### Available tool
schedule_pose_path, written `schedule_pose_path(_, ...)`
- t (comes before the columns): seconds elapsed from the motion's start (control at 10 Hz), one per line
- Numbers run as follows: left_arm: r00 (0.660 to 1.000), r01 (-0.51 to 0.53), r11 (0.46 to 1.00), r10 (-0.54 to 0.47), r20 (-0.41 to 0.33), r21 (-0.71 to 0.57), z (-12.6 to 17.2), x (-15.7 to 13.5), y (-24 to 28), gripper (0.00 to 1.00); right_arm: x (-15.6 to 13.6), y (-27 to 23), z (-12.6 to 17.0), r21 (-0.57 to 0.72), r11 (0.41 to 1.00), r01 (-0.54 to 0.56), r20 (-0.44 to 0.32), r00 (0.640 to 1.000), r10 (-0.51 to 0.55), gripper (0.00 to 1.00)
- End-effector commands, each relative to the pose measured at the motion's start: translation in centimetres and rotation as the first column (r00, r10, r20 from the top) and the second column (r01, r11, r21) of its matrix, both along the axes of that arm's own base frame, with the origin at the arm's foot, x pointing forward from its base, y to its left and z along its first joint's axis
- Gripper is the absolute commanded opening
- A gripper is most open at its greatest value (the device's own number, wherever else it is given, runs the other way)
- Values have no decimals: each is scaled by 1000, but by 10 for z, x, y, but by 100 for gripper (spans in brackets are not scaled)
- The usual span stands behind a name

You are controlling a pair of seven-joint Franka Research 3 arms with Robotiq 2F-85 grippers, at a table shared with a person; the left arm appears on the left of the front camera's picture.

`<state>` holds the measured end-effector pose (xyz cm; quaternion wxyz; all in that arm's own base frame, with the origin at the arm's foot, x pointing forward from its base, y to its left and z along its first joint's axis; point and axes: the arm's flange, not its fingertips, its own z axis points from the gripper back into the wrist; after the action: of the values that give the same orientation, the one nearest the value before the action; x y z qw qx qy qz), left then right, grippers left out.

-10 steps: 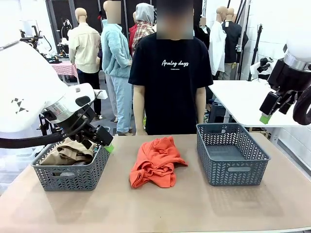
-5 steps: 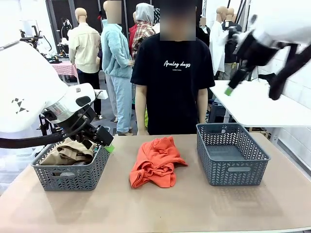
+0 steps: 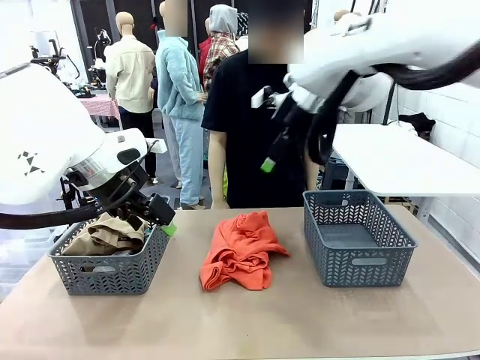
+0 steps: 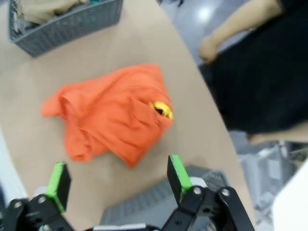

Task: Sort the tops and bottoms.
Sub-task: Lift clothes from the center of the table with your right hand.

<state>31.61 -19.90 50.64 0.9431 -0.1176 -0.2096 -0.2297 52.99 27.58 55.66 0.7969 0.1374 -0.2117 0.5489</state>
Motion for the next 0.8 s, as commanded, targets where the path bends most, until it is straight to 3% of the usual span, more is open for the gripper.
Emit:
schedule_pose_path(0.0, 1000, 3, 1000, -3, -5, -4, 0, -1, 0, 100, 19, 25, -17, -15, 996, -88, -46, 995, 88, 100)
schedule_pose_path(0.1, 1000, 3, 1000, -3, -5, -4, 0, -1, 0, 100, 19, 37, -33, -40, 993, -107, -97, 990, 103, 100)
schedule_pose_path(0.2, 1000, 3, 1000, -3, -5, -4, 0, -1, 0, 100, 6, 22, -15, -5, 999, -41, -27, 999, 41, 100)
schedule_pose_path(0.4, 1000, 3, 1000, -3, -5, -4, 0, -1, 0, 100, 6, 22, -15, -5, 999, -41, -27, 999, 41, 100)
schedule_pose_path(0.5, 1000, 3, 1000, -3, -5, -4, 0, -1, 0, 100, 11, 36, -28, -5, 998, -66, -58, 996, 66, 100)
schedule_pose_path(0.7, 1000, 3, 1000, -3, -5, -4, 0, -1, 0, 100, -11, 29, -49, -43, 997, 67, -41, 997, -69, 100)
